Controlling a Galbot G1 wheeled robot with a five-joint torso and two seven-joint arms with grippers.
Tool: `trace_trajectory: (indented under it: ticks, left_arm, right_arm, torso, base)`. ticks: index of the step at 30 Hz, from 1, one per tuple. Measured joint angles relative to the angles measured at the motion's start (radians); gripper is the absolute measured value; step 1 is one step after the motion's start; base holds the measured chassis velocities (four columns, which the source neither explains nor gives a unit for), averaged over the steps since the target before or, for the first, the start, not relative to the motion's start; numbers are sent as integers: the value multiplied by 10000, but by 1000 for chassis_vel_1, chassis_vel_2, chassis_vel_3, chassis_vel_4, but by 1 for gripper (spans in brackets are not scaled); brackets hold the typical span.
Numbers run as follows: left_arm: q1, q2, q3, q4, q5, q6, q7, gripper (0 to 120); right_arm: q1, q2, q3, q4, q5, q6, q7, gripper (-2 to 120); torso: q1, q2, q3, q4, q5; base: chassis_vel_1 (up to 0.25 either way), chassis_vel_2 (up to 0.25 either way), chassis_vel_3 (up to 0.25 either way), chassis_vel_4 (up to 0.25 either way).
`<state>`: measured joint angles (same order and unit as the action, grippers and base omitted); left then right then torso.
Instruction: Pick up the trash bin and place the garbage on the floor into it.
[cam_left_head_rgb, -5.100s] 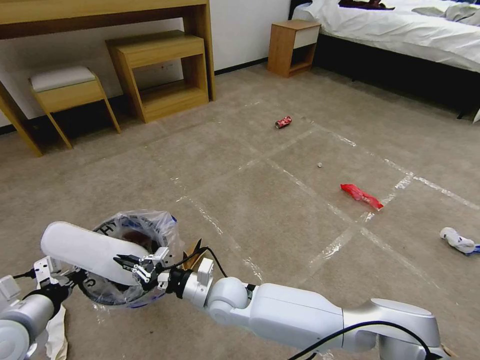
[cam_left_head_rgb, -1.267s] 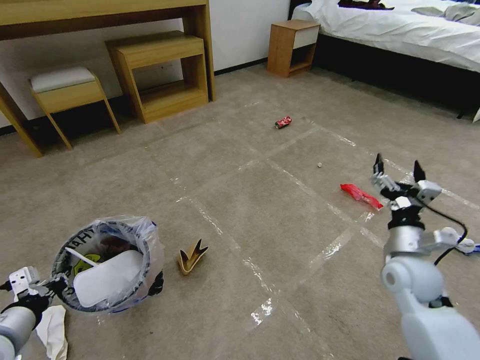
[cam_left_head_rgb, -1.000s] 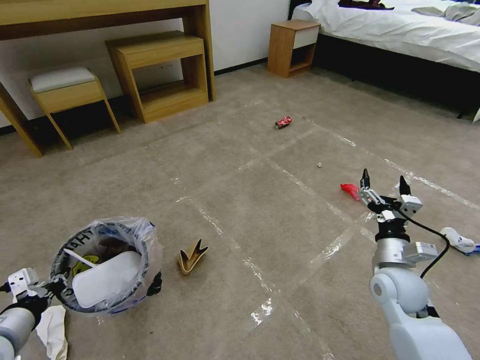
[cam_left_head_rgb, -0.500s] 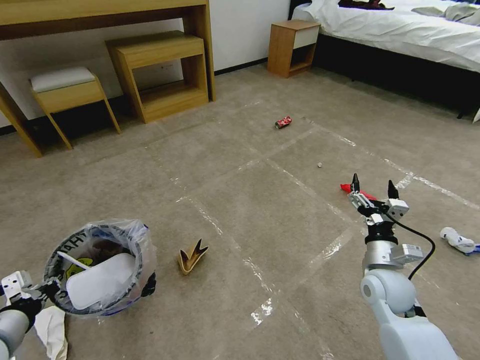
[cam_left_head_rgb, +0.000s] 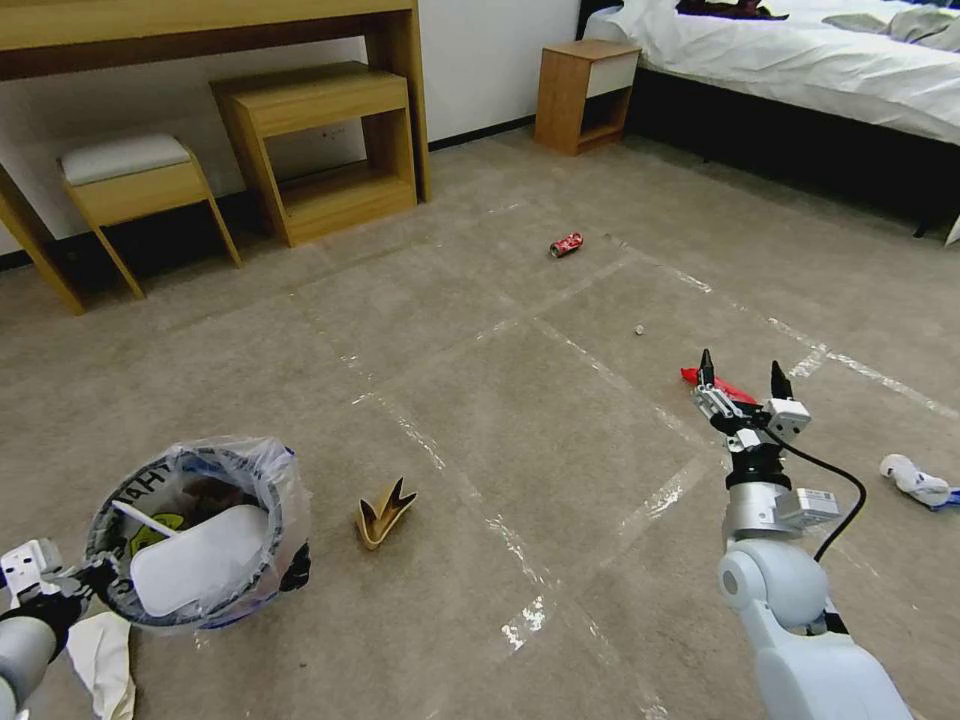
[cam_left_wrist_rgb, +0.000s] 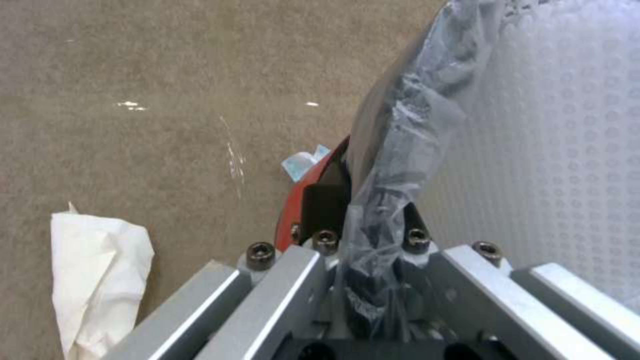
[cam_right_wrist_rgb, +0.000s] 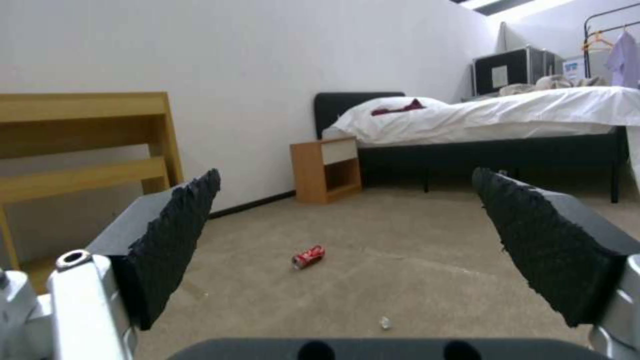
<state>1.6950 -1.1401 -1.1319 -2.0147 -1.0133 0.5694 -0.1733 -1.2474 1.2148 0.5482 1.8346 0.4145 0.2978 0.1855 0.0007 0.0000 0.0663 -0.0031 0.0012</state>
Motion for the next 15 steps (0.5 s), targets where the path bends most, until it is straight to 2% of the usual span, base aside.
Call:
trace_trajectory:
  ticks: [15]
  left_arm:
    - [55,0,-7,-107,3,-6,-22,1]
  right_arm:
    - [-22,-69,16,21,-39,-36,47,96]
  torso:
    - [0,0,0,0,1]
  base:
    - [0,0,0,0]
